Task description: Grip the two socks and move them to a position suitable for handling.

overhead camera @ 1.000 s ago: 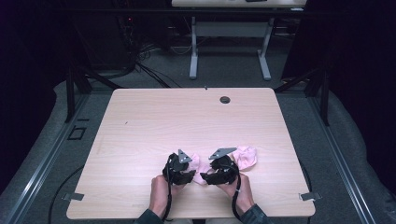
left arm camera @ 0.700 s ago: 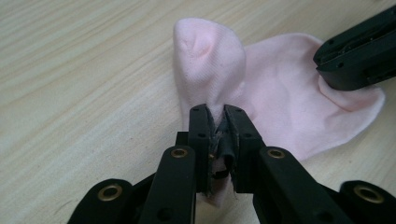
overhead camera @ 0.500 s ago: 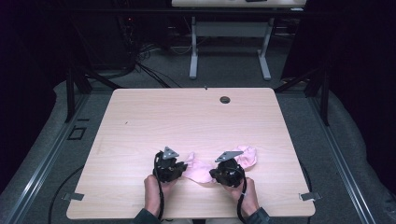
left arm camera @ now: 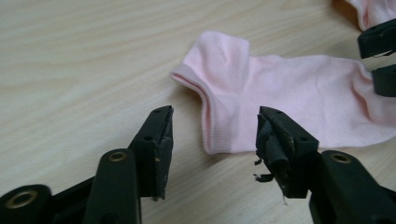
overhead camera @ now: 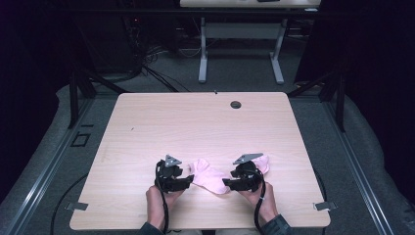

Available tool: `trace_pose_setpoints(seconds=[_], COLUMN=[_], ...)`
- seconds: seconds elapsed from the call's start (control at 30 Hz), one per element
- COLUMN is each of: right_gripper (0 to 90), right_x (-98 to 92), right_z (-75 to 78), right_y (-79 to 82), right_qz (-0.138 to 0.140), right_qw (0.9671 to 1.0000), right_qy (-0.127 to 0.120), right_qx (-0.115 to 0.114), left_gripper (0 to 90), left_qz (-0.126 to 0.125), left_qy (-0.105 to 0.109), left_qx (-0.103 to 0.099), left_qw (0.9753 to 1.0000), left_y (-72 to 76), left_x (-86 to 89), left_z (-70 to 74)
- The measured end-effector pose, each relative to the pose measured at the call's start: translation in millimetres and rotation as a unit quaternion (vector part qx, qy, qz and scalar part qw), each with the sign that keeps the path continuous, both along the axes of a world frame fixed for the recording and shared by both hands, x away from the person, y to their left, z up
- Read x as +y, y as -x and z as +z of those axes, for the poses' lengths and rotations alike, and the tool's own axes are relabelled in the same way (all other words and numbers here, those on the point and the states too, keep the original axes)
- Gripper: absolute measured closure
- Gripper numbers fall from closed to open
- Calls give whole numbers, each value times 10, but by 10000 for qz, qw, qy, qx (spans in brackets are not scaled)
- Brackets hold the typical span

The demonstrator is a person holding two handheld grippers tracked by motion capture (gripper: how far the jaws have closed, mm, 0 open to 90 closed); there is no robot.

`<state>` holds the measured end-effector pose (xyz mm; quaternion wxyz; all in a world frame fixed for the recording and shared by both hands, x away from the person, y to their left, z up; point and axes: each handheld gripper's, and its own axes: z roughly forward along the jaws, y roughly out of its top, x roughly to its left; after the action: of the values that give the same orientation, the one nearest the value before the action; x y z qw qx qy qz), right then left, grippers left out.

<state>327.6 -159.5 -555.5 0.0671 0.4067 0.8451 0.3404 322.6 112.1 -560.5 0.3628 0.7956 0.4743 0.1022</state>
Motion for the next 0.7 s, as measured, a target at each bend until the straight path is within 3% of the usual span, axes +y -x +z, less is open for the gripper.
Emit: trace_pose_setpoints(seconds=[0.1,0.17,0.3,0.37,0.57,0.7], right_gripper=[642,740,856,878,887,887], right_x=[10,7,12,16,-7,4], right_z=[-46,-61,-81,-91,-17,106], right_y=[-22,-20,-13,-2,94,251], right_qz=[92,134,121,114,134,197], right_qw=[9998,9998,9998,9997,9996,9992], right_qy=[33,-21,-61,-97,-233,-360], right_qx=[169,162,173,172,99,-38], left_gripper=[566,655,794,864,880,880], left_qz=[-66,-105,-214,-234,-313,-398], left_qy=[-175,-326,-411,-421,-339,-352], left_qx=[118,90,83,42,-63,-173], left_qw=[9998,9994,9989,9988,9989,9984], left_y=[-46,-70,-105,-108,-132,-176], left_x=[-56,-67,-87,-88,-74,-73], left_z=[-53,-58,-89,-80,-25,80])
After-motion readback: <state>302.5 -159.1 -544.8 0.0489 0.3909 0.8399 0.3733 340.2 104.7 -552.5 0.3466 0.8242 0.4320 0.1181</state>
